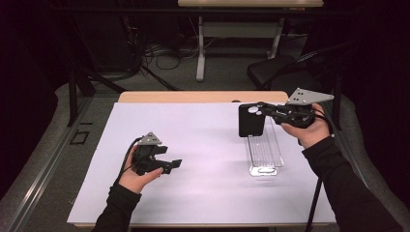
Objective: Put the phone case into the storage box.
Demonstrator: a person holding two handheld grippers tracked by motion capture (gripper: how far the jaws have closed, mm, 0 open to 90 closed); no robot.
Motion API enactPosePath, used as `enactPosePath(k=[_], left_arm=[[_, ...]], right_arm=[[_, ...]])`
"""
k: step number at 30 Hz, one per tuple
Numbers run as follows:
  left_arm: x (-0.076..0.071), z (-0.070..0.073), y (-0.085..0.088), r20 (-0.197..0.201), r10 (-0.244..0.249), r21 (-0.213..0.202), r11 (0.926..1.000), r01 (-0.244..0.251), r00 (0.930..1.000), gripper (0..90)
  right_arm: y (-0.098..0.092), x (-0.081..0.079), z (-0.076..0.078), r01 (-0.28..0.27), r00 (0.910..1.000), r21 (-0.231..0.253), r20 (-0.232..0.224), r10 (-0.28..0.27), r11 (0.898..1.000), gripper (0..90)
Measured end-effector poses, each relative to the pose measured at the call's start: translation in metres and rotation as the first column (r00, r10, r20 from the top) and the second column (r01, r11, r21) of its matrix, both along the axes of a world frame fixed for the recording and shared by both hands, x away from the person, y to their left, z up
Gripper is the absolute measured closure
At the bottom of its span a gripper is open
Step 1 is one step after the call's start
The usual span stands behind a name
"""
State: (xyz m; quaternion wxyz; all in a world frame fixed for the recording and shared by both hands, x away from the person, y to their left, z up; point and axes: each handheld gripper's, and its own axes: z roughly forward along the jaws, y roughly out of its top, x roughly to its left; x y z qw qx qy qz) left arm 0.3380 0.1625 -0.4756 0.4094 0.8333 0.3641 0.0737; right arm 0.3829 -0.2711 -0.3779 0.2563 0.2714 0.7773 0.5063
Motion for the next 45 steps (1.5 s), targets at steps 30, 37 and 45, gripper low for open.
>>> enactPosePath(k=[30, 37, 45], left_arm=[[-0.003, -0.011, 0.002, 0.007, -0.02, 0.013, 0.9997, 0.02, 0.9998, 5.9], [-0.003, -0.012, 0.003, 0.009, -0.015, 0.01, 0.9998, 0.015, 0.9999, 5.9], [-0.002, -0.015, 0.004, 0.026, -0.004, 0.004, 1.0, 0.004, 0.9997, 5.9]], right_arm=[[-0.031, 0.028, -0.022, 0.104, 0.9942, -0.033, 0.031, -0.103, 0.994, 82.9], [-0.03, 0.04, -0.029, 0.113, 0.9932, -0.035, 0.032, -0.112, 0.993, 82.9], [-0.029, 0.053, -0.036, 0.12, 0.9921, -0.037, 0.042, -0.119, 0.992, 82.9]])
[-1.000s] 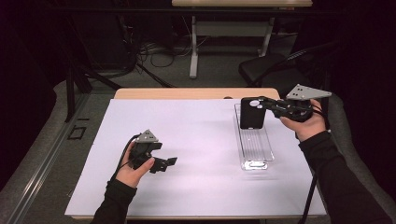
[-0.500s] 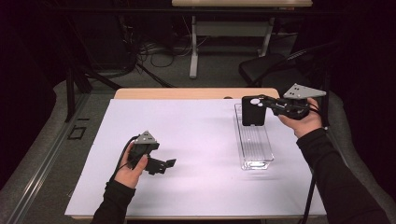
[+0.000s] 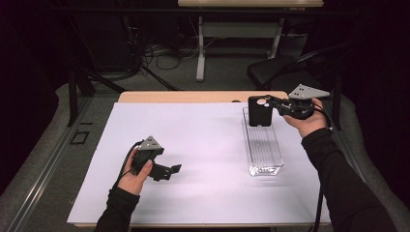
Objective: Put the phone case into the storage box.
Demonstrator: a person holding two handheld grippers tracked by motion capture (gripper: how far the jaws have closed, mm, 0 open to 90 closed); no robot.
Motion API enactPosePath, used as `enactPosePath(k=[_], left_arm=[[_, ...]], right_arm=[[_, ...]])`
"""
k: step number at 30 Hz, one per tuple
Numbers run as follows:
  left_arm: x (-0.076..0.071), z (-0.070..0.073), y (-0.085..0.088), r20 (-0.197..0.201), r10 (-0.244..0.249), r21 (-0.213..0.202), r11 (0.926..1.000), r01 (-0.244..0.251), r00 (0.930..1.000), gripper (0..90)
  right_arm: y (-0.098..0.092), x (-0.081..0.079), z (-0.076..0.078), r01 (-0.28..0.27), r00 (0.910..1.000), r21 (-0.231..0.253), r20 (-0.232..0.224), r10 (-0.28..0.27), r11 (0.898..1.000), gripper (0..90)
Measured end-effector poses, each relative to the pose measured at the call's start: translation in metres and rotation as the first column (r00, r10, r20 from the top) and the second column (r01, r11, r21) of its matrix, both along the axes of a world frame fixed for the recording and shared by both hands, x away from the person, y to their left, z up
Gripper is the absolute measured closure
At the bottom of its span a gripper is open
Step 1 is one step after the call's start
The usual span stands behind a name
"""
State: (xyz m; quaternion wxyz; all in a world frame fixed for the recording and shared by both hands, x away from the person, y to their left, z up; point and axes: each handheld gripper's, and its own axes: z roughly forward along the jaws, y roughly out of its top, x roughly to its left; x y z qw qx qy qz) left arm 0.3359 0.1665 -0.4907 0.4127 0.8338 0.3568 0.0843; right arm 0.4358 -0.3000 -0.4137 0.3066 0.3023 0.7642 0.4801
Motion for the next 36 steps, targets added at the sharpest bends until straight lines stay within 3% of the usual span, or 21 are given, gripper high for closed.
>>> enactPosePath(k=[36], left_arm=[[0.002, -0.007, 0.002, -0.012, -0.001, -0.005, 1.0, 0.001, 0.9999, 4.4]], right_arm=[[-0.001, 0.051, -0.043, 0.036, 0.9987, 0.013, 0.036, -0.037, 0.999, 82.9]])
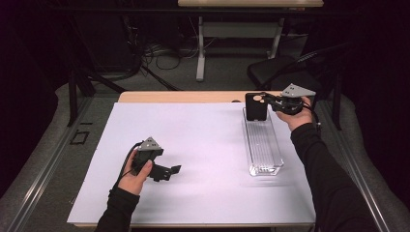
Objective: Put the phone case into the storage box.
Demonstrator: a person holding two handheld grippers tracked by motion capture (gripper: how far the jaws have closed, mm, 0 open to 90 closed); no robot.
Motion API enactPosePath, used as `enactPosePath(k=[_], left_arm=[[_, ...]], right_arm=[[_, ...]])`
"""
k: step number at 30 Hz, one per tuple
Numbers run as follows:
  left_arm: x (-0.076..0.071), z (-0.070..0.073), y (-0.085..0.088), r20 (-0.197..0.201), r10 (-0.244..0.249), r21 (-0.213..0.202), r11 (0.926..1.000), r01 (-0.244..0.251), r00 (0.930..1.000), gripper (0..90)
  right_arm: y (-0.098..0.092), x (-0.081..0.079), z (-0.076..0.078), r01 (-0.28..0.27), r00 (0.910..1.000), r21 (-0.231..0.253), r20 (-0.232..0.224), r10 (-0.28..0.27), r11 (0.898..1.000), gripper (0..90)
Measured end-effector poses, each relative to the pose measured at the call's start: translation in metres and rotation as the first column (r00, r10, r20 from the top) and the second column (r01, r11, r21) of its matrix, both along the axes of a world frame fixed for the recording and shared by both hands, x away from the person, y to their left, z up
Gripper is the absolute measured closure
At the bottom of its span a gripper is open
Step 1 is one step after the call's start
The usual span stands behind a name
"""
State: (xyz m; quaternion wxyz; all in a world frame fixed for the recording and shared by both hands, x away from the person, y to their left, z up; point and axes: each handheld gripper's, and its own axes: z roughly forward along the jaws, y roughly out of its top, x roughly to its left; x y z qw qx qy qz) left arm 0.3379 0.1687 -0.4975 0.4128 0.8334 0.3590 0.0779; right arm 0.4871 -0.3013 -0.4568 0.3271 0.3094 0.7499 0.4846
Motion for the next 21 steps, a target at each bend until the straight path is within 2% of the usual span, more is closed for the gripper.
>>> enactPosePath(k=[21], left_arm=[[0.0, -0.003, 0.0, -0.007, 0.001, 0.004, 1.0, -0.001, 1.0, 4.4]], right_arm=[[0.005, 0.012, -0.012, -0.011, 0.9999, -0.024, 0.005, 0.011, 1.0, 82.9]])
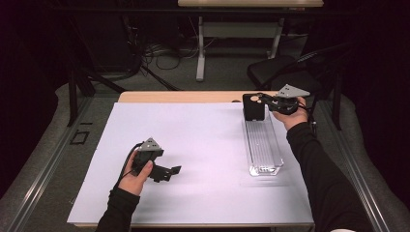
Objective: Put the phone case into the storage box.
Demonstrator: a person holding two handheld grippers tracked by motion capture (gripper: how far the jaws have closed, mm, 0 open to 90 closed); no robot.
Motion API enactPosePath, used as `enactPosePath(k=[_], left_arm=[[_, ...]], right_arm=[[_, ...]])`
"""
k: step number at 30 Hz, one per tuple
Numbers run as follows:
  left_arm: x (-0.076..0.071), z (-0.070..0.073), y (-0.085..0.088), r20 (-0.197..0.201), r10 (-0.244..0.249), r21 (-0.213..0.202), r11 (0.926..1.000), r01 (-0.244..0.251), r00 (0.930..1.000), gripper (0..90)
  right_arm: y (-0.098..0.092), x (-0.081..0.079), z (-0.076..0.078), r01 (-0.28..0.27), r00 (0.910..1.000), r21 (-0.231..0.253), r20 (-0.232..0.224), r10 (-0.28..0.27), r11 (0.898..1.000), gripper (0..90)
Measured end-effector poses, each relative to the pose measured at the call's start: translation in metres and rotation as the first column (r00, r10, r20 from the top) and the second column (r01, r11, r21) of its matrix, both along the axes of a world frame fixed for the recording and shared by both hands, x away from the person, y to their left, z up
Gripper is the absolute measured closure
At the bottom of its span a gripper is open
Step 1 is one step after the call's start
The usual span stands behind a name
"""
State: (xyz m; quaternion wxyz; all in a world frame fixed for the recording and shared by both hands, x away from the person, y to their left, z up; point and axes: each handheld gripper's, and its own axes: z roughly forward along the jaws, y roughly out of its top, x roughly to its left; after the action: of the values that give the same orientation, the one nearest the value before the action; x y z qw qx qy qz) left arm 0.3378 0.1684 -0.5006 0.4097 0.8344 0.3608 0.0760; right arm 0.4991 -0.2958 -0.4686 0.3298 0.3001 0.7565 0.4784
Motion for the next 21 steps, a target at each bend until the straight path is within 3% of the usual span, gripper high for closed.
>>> enactPosePath(k=[8, 15, 21], left_arm=[[0.0, -0.002, -0.001, -0.008, -0.001, 0.002, 1.0, 0.001, 1.0, 4.3], [0.0, -0.002, -0.002, -0.01, -0.001, 0.0, 1.0, 0.001, 0.9999, 4.4], [0.0, -0.003, -0.003, -0.013, 0.002, 0.001, 1.0, -0.002, 0.9999, 4.4]], right_arm=[[-0.004, 0.004, -0.002, 0.011, 0.9999, -0.007, 0.01, -0.011, 1.0, 82.3], [-0.008, 0.006, -0.002, 0.034, 0.9993, -0.07, 0.02, -0.033, 0.997, 80.6], [-0.012, 0.007, -0.003, 0.058, 0.9981, -0.095, 0.024, -0.056, 0.994, 79.4]])
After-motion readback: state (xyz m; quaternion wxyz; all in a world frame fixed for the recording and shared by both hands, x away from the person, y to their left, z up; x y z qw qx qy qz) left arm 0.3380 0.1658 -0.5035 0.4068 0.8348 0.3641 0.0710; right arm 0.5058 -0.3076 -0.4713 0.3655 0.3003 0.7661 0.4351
